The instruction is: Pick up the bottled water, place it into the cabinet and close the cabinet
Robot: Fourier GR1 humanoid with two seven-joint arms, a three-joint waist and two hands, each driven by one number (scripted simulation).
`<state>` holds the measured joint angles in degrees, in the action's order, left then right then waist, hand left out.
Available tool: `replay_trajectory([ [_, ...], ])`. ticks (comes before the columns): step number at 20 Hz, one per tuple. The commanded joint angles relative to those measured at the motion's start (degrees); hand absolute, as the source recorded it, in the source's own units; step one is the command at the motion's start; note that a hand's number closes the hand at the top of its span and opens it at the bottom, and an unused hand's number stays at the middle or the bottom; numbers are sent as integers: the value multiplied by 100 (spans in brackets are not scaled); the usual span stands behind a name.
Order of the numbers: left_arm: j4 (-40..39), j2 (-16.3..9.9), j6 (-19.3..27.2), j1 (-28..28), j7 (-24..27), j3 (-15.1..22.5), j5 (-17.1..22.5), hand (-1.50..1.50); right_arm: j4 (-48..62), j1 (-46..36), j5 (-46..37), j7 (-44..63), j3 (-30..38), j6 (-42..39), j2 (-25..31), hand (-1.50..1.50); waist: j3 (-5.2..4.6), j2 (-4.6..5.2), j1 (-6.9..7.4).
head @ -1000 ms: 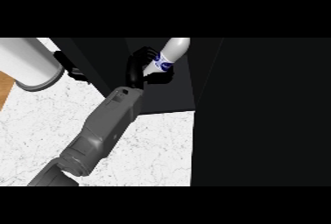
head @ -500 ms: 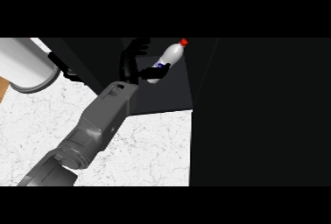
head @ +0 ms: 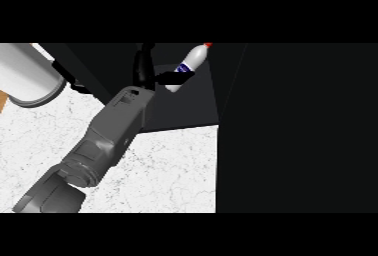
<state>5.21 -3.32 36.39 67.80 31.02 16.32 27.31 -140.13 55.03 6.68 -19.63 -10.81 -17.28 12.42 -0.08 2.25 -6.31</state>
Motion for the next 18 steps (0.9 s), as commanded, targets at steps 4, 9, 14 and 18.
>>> replay_trajectory([
  [4,460,86,-757,106,596,-416,331,-150,-404,191,327,232,-84,-16,-21,-150,-9,-45,111],
  [9,615,109,-1599,28,843,-541,400,-150,-216,129,240,235,-202,16,-125,-150,0,-122,324],
  [14,626,234,-1621,147,817,-639,381,-150,-458,170,599,398,132,-107,54,-150,6,-158,397],
  [18,1000,329,-1633,-242,874,-596,378,-150,-615,331,297,515,-248,44,-197,-150,5,-231,506],
])
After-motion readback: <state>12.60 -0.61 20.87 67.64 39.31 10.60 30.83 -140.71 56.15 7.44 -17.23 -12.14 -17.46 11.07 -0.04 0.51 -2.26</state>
